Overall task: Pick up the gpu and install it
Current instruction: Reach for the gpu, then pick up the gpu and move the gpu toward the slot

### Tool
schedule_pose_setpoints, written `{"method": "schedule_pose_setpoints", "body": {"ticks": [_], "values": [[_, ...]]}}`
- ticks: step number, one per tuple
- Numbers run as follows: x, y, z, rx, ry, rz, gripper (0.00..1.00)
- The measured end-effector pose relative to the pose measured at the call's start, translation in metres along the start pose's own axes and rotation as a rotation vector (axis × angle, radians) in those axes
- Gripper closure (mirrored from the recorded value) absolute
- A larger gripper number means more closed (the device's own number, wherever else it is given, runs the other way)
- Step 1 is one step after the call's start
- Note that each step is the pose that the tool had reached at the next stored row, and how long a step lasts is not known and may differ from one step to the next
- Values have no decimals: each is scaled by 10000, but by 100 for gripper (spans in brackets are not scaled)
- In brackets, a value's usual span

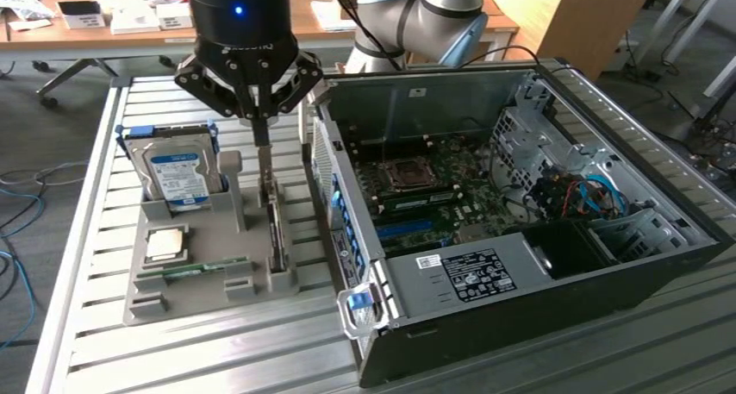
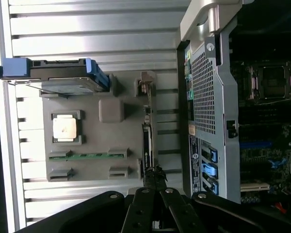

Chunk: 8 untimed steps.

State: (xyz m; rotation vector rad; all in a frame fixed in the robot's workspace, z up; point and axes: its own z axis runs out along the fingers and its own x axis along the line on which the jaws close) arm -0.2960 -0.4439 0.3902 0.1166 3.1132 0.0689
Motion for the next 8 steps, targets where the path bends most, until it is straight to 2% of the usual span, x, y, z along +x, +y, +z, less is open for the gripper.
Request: {"method": "schedule_pose_setpoints", "body": {"ticks": [8], "values": [[1,-2,0,1,0,0,89]]}}
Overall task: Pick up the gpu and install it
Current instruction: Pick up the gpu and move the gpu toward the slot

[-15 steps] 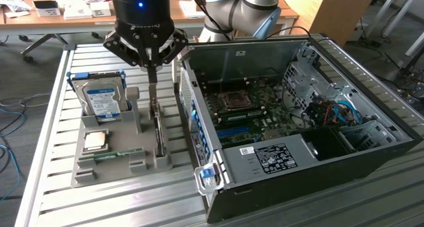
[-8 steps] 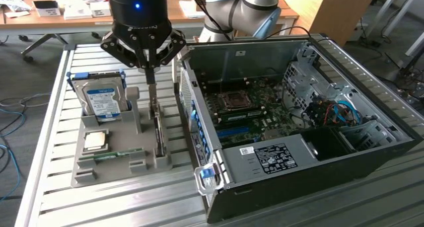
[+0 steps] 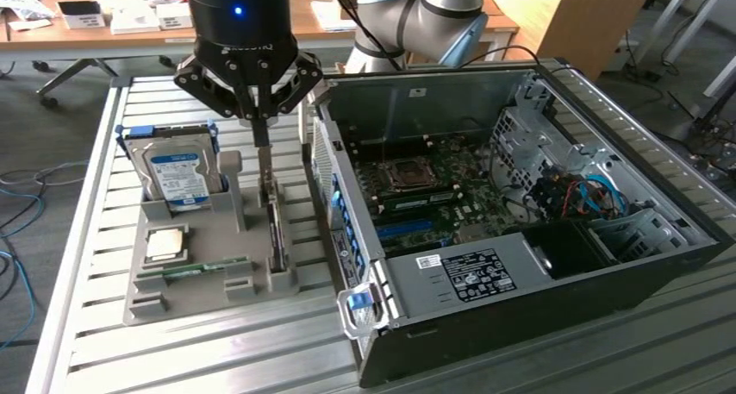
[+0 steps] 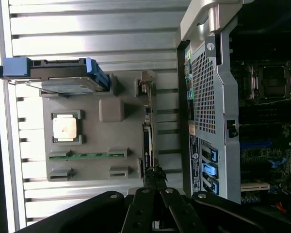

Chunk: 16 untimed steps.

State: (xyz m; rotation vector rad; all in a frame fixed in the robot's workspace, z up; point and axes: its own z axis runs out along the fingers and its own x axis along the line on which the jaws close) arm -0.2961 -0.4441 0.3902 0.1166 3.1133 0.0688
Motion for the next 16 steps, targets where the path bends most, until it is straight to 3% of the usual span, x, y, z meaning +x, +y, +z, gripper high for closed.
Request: {"method": "schedule_pose_setpoints", "body": {"ticks": [7,10,11,13,16], "values": [[0,0,0,0,0,0,89],[0,0,0,0,-1,0,76],[0,0,0,0,0,0,76],[0,0,0,0,0,0,65],[0,0,0,0,1,0,58]]}}
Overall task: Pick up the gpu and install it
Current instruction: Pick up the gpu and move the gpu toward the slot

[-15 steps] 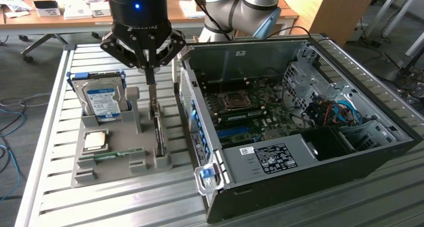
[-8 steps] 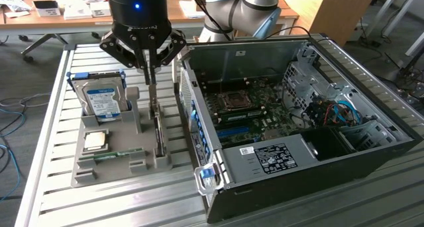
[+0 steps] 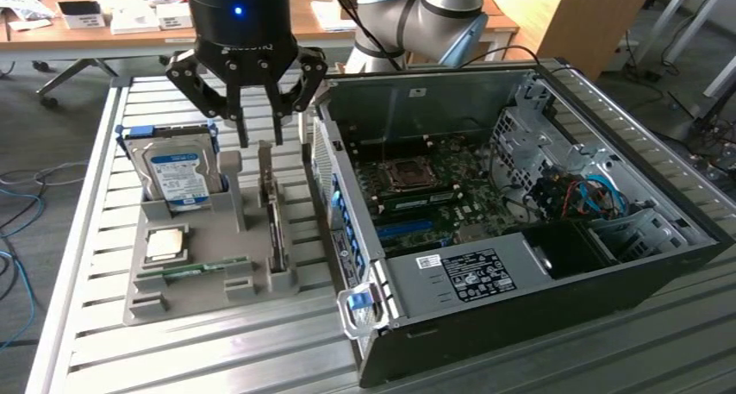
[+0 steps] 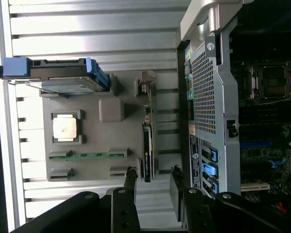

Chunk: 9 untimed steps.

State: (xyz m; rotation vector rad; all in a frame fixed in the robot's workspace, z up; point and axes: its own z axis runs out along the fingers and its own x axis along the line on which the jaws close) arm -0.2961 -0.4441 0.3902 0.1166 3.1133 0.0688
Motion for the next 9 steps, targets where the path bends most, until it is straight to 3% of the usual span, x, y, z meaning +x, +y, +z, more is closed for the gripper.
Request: {"method": "schedule_pose_setpoints", "body": {"ticks": [9], "values": [[3,-5,112,-52,4,1,58]]}}
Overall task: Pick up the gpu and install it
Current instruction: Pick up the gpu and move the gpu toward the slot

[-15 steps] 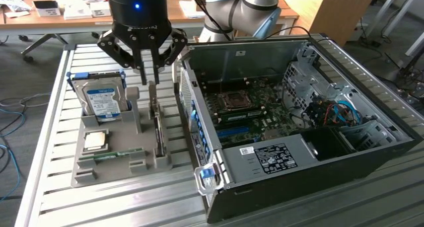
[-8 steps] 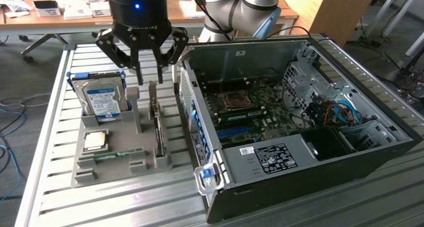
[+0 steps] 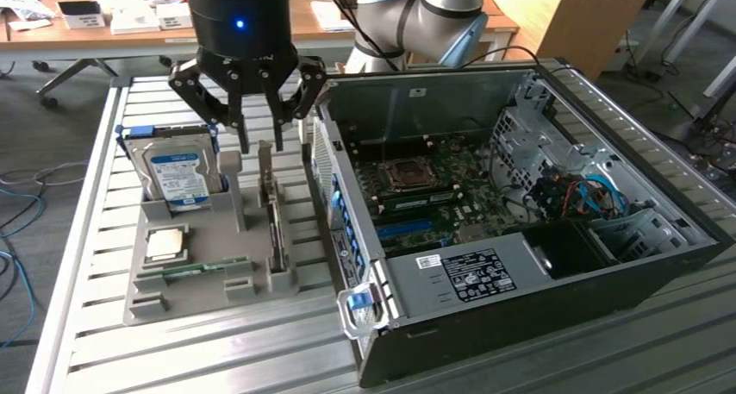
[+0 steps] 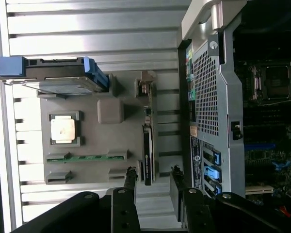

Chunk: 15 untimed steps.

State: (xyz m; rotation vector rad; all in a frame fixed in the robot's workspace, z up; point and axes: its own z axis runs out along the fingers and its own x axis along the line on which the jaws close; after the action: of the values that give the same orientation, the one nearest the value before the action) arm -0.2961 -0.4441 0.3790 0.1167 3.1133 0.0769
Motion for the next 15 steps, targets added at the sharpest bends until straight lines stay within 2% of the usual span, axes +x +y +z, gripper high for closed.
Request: {"method": "schedule_pose_setpoints", "body": {"ticks": [10,15], "values": [[3,-6,119,-1,-1,0,58],[3,-6,123,0,0,0,58]]}}
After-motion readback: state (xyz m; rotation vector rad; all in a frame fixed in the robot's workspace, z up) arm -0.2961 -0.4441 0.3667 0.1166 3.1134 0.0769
